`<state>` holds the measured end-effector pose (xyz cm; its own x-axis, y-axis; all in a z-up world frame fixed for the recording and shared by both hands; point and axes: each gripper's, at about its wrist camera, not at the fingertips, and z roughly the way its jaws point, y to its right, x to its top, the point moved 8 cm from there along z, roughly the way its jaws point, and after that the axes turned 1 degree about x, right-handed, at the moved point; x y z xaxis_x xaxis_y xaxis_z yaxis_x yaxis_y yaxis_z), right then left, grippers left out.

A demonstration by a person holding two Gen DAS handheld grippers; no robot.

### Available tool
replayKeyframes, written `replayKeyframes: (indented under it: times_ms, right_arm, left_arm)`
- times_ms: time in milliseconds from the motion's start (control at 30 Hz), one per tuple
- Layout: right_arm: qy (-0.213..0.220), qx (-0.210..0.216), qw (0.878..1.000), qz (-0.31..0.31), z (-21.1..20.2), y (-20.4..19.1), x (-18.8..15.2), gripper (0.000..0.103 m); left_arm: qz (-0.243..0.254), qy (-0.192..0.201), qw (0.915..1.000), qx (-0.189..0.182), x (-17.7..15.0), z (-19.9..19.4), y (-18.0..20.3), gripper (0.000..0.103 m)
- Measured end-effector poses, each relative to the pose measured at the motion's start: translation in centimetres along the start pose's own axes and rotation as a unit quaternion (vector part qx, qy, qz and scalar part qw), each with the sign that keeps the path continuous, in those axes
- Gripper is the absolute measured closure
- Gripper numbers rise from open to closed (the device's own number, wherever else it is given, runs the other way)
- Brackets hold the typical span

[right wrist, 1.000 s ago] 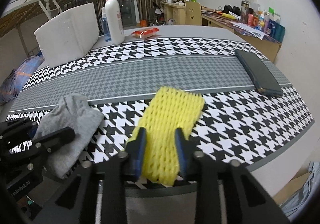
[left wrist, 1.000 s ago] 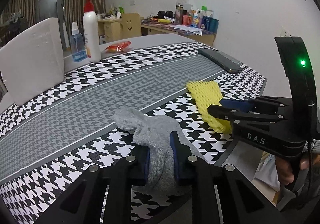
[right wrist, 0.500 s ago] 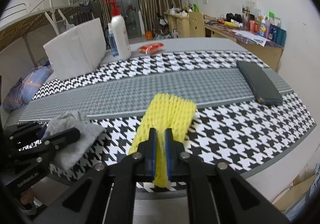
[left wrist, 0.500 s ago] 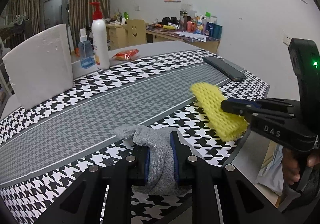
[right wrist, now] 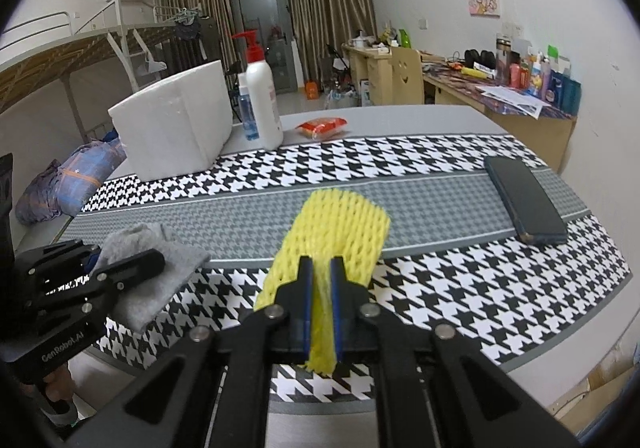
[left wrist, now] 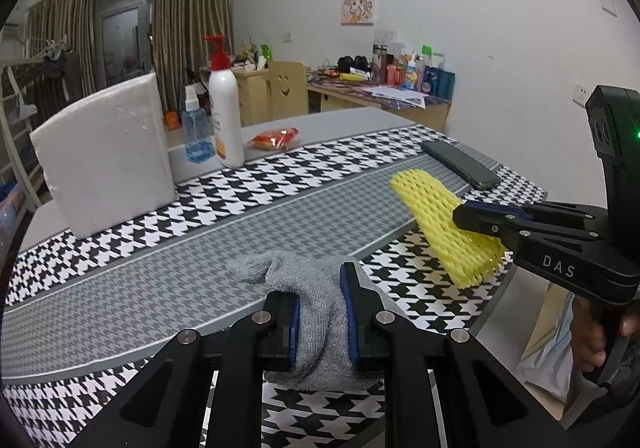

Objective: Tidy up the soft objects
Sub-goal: 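Close the left gripper on the grey cloth while the right gripper grips the yellow sponge, then lift and carry the grey cloth and yellow sponge in both grippers to the foam box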

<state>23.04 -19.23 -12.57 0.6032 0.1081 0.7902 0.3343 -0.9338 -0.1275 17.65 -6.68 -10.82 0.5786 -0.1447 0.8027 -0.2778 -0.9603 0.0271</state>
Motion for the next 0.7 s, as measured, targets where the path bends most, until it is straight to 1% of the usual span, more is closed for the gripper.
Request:
replayKeyframes:
  times_ms: [700]
  right_arm:
    - [0.025, 0.019, 0.999, -0.021, -0.3, -2.0, 2.6, 0.092]
  left_arm:
    - [-0.016, 0.034, 0.9987, 0.036, 2.3, -1.6, -3.0, 0.084]
